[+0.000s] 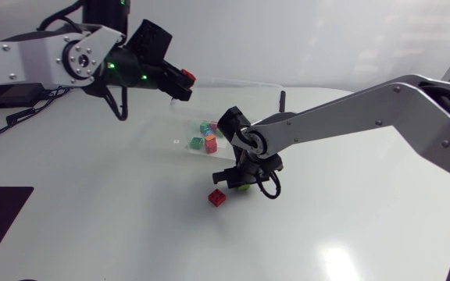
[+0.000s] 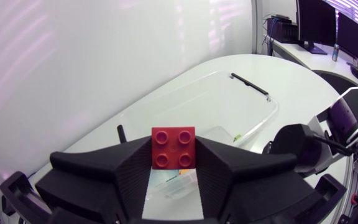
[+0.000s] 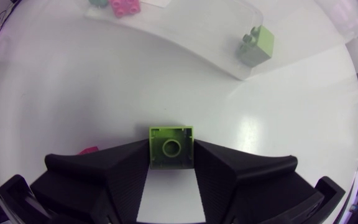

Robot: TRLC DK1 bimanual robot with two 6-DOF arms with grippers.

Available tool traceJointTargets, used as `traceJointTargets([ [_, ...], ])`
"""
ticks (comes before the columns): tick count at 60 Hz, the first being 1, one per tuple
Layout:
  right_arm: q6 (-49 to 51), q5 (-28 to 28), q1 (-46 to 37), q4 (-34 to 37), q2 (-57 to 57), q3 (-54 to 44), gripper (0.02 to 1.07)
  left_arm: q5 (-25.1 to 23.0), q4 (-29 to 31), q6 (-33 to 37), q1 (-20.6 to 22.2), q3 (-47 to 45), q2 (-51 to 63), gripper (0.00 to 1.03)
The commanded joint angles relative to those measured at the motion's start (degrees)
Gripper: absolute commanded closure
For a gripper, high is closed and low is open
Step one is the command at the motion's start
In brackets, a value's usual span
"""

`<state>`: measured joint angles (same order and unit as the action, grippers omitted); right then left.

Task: Place the duplo bricks in the container

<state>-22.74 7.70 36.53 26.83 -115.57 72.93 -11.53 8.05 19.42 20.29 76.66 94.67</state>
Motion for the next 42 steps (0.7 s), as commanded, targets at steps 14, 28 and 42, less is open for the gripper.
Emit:
traceJointTargets([
  [14,0.9,1.5,0.5,1.1,8.3,-6.0,0.76,3.4,-4.3,-4.0,1.7,8.9,12.6,0.57],
  [28,2.0,2.8,-0.9,6.4,23.5,-5.2,0.76,4.4,-5.6,-6.5,1.7,8.9,11.2,0.04],
  [42,3.7,4.7,-4.7,8.0,29.8,5.1,0.76,4.1,-0.8,-3.2,2.5,-3.9,-4.0,0.04],
])
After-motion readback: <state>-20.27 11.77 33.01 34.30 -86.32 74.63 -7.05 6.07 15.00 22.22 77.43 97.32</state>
